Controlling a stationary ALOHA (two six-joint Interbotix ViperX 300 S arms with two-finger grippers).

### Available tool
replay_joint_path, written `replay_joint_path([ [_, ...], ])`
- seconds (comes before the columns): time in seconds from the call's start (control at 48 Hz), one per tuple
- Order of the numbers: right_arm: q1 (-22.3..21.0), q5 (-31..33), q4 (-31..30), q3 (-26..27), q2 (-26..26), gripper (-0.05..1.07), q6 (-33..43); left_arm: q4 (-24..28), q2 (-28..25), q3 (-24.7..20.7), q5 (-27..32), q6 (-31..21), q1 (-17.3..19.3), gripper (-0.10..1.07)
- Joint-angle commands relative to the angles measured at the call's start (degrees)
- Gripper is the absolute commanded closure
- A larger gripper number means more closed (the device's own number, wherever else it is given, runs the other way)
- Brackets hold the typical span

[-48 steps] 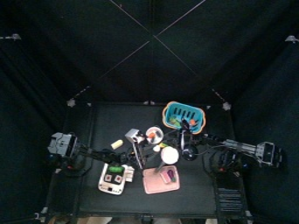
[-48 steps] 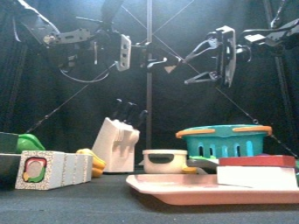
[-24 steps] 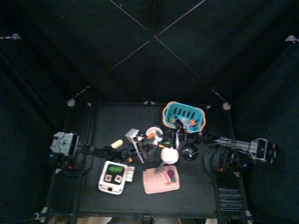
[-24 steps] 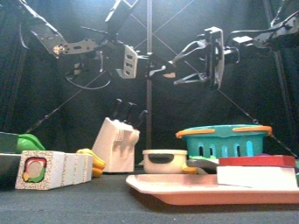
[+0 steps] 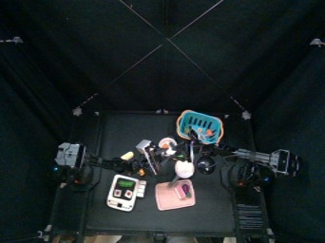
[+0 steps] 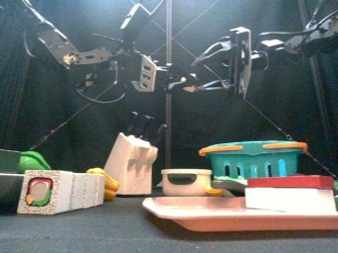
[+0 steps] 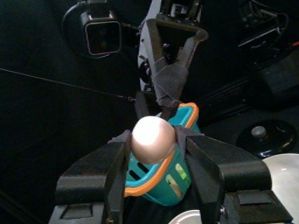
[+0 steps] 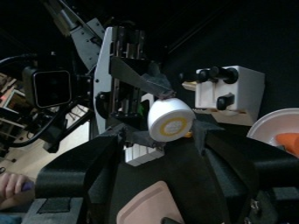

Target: Hand over egg half

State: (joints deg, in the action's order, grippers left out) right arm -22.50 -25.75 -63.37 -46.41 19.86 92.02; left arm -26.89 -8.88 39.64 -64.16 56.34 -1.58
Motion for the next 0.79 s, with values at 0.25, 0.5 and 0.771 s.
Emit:
replay_joint_path([
  [0.25, -0.18, -0.26, -0.53, 4.48, -3.69, 0.10, -0.09, 0.62, 0.35, -1.49, -0.35, -0.09, -0.09, 0.30],
  [0.5, -0.18, -0.35, -0.53, 4.66, -3.78, 0.11, -0.09, 0.53, 0.18, -1.32, -0.35, -0.18, -0.09, 0.30],
  [0.771, -0.18, -0.35, -0.53, 4.57, -3.52, 0.11, -0.09, 0.44, 0.18, -1.14, -0.35, -0.18, -0.09, 0.30],
])
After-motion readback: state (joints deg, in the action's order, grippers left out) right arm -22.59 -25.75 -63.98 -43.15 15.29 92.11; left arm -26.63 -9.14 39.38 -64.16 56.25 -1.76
